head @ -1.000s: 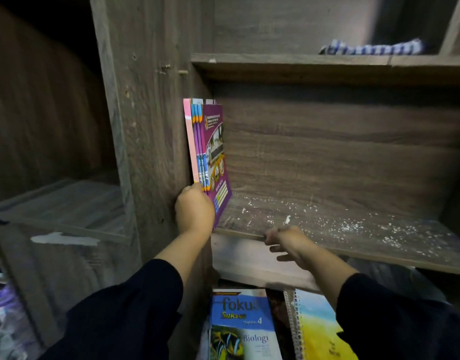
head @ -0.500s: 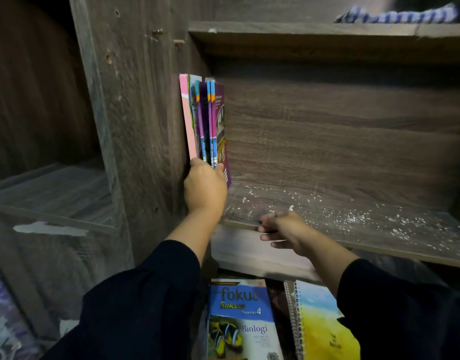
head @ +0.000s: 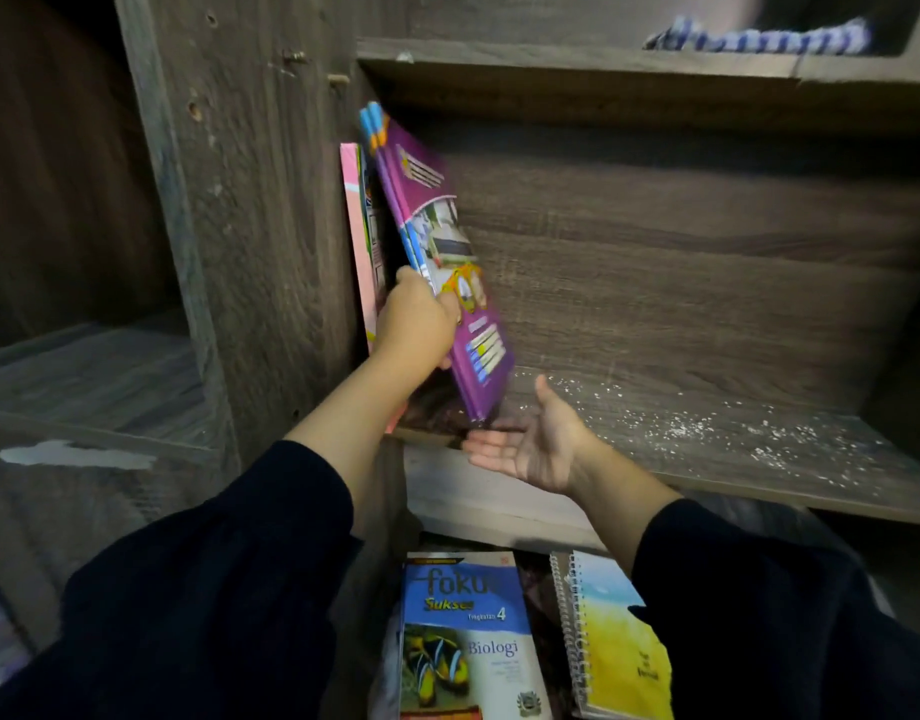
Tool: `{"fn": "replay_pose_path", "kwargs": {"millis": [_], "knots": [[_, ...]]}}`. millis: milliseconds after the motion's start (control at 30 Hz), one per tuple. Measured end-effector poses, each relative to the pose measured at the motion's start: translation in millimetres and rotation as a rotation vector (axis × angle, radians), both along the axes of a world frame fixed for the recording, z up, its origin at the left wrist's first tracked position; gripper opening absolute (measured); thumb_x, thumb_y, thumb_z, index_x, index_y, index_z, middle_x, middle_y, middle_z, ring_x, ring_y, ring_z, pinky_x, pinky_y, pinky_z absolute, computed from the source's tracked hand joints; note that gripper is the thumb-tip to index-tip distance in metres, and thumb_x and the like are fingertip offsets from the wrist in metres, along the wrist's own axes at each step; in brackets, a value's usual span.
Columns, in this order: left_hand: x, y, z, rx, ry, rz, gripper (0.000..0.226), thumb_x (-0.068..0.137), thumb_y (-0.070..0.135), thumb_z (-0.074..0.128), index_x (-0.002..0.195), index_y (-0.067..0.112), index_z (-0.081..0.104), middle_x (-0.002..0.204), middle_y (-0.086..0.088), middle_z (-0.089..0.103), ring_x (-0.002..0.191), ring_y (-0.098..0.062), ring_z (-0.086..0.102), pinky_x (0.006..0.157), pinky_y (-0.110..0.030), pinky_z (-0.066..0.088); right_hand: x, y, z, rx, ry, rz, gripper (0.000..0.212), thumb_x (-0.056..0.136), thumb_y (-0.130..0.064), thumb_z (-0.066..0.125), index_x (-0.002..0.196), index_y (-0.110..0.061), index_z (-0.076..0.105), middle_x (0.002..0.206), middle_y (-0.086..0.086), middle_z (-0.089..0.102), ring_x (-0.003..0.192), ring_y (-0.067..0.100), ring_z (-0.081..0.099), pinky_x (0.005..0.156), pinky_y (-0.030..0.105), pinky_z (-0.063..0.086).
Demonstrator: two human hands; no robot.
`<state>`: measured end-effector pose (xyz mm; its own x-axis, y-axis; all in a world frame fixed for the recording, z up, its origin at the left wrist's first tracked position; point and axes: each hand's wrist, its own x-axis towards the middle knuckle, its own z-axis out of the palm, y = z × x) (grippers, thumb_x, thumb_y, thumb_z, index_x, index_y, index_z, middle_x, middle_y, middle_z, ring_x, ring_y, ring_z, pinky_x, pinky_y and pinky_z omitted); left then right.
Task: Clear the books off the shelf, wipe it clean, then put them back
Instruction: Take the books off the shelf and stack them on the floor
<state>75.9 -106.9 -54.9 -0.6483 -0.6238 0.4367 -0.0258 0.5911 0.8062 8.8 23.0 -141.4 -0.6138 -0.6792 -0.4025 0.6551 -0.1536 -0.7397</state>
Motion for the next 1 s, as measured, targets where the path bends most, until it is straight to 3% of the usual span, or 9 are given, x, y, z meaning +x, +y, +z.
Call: {"fn": "replay_pose_path", "kwargs": {"millis": [67,167,267,333,433,533,700,867,1000], "knots": [[9.7,1.6,12.0,0.180,0.064,-0.114,0.023,0.090,0.009,0.044,0.111,-0.002,0.044,0.102,-0.020,0.062,0.053,-0.034,0.065,0.035,-0.035,0.051,-0.7,8.6,2.4,-0.159,-0.090,-0.159,0.093,0.087,-0.071,0.030,0.146,0.000,0.018,0.133,0.033,0.046,0.124,0.047,0.047,0.077,0.060,0.049],[34.0,11.2,16.6,0.325,0.038,-0.293,0.018,0.091,0.002,0.040,0.107,0.002,0.050,0.078,-0.015,0.062,0.031,-0.012,0.056,0.027,-0.020,0.042,0.1,34.2,7.9,-0.328,-0.166,-0.383,0.068,0.091,-0.058,0.043,0.121,0.002,0.038,0.104,0.027,0.058,0.115,0.040,0.057,0.080,0.056,0.050],[59.9,26.6,7.8,0.463,-0.045,-0.411,0.016,0.091,-0.002,0.038,0.093,0.006,0.052,0.067,-0.013,0.060,0.030,-0.011,0.055,0.028,-0.019,0.042,13.0,59.7,10.7,-0.133,-0.031,-0.413,0.029,0.096,-0.036,0.046,0.094,-0.008,0.054,0.070,0.013,0.071,0.069,0.023,0.071,0.053,0.039,0.059],[72.4,35.0,-2.7,0.537,-0.116,-0.421,0.013,0.092,0.000,0.039,0.090,0.006,0.050,0.069,-0.015,0.061,0.032,-0.015,0.057,0.028,-0.020,0.043,24.6,75.2,8.9,0.048,0.048,-0.428,0.019,0.097,-0.026,0.045,0.086,-0.013,0.055,0.062,0.006,0.069,0.061,0.019,0.065,0.040,0.032,0.055],[93.3,48.3,-19.4,0.576,-0.230,-0.396,0.011,0.093,0.003,0.040,0.103,0.004,0.045,0.074,-0.019,0.061,0.039,-0.021,0.059,0.030,-0.020,0.045,45.1,101.0,6.7,0.232,0.126,-0.438,0.016,0.096,-0.016,0.046,0.081,-0.013,0.051,0.074,0.006,0.059,0.065,0.017,0.055,0.036,0.026,0.052],[118.3,60.6,-32.2,0.610,-0.318,-0.378,0.021,0.094,0.005,0.040,0.116,0.004,0.040,0.076,-0.019,0.062,0.035,-0.020,0.058,0.029,-0.018,0.043,64.9,122.1,1.4,0.310,0.180,-0.431,0.012,0.094,-0.013,0.049,0.082,-0.012,0.049,0.075,0.008,0.059,0.065,0.020,0.057,0.049,0.033,0.049],[155.5,74.9,-42.8,0.631,-0.420,-0.370,0.017,0.097,0.008,0.038,0.113,0.004,0.039,0.066,-0.016,0.066,0.030,-0.018,0.056,0.029,-0.016,0.043,100.2,144.0,-5.2,0.408,0.244,-0.390,0.012,0.094,-0.016,0.051,0.085,-0.010,0.051,0.073,0.008,0.059,0.063,0.020,0.057,0.050,0.032,0.046],[180.1,86.0,-49.9,0.632,-0.555,-0.391,0.011,0.097,0.009,0.034,0.096,0.004,0.044,0.041,-0.008,0.062,0.027,-0.018,0.055,0.028,-0.015,0.042,128.1,162.0,-12.0,0.466,0.301,-0.356,0.014,0.091,-0.020,0.052,0.085,-0.007,0.051,0.056,0.009,0.063,0.058,0.022,0.058,0.043,0.024,0.047],[185.6,85.1,-56.2,0.587,-0.677,-0.372,0.015,0.097,0.012,0.035,0.103,0.002,0.044,0.042,-0.008,0.062,0.029,-0.020,0.057,0.027,-0.015,0.041,142.6,173.0,-13.6,0.481,0.359,-0.343,0.015,0.085,-0.020,0.055,0.080,-0.006,0.053,0.040,0.006,0.060,0.050,0.023,0.056,0.035,0.017,0.044]]}}
